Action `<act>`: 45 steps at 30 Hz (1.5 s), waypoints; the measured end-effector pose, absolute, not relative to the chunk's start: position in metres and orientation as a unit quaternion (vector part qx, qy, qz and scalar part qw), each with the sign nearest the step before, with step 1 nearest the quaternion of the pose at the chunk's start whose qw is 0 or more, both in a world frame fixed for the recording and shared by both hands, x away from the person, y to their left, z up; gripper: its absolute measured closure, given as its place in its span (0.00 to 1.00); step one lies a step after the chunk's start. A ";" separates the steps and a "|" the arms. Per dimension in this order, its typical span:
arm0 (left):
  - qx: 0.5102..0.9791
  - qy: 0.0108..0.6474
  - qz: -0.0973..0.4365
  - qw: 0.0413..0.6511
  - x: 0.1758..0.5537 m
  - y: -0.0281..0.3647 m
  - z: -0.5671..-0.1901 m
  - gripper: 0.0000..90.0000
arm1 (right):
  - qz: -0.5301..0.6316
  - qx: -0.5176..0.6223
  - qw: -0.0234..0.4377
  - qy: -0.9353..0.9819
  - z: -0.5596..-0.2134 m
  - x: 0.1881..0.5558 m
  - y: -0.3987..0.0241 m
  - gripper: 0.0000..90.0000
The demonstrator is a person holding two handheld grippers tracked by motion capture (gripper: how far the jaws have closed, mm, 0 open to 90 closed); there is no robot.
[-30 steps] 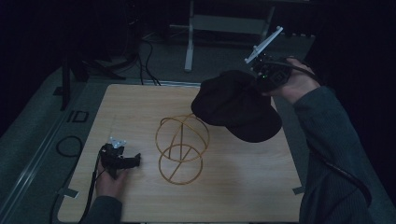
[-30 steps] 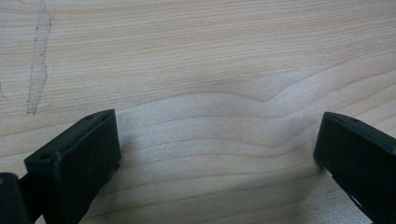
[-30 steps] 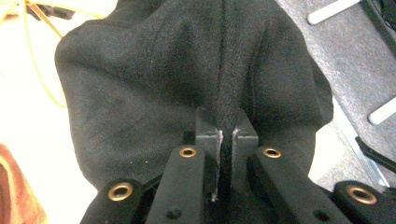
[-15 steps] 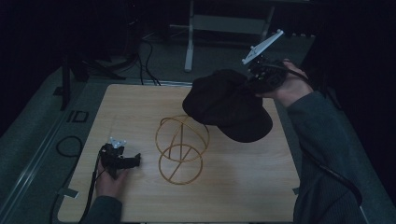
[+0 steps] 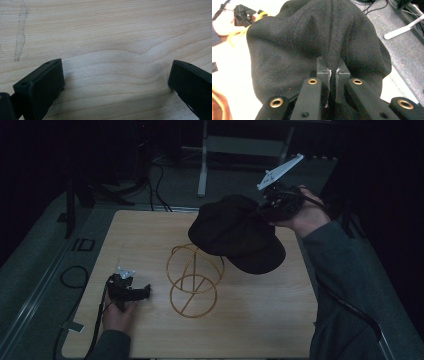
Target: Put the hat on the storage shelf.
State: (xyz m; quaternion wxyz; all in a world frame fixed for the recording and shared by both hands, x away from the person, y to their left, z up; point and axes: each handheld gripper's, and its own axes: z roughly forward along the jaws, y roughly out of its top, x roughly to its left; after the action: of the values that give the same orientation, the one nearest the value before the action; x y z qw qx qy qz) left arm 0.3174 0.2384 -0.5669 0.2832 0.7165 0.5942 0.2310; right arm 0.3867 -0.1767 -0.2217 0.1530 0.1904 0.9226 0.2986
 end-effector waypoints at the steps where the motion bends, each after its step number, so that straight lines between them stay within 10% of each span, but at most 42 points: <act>1: 0.716 0.594 0.231 0.283 0.317 0.238 -0.567 0.00 | 0.301 0.189 0.152 0.922 -0.222 0.386 -0.176 0.96; 45: 0.718 0.592 0.231 0.283 0.318 0.237 -0.567 0.00 | 0.352 0.110 0.115 0.922 -0.219 0.364 -0.137 0.96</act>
State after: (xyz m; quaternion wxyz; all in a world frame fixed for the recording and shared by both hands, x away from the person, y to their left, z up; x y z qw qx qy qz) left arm 0.3177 0.2374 -0.5669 0.2832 0.7183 0.5920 0.2311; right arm 0.3637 -0.1369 -0.2195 0.1153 0.1102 0.9223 0.3520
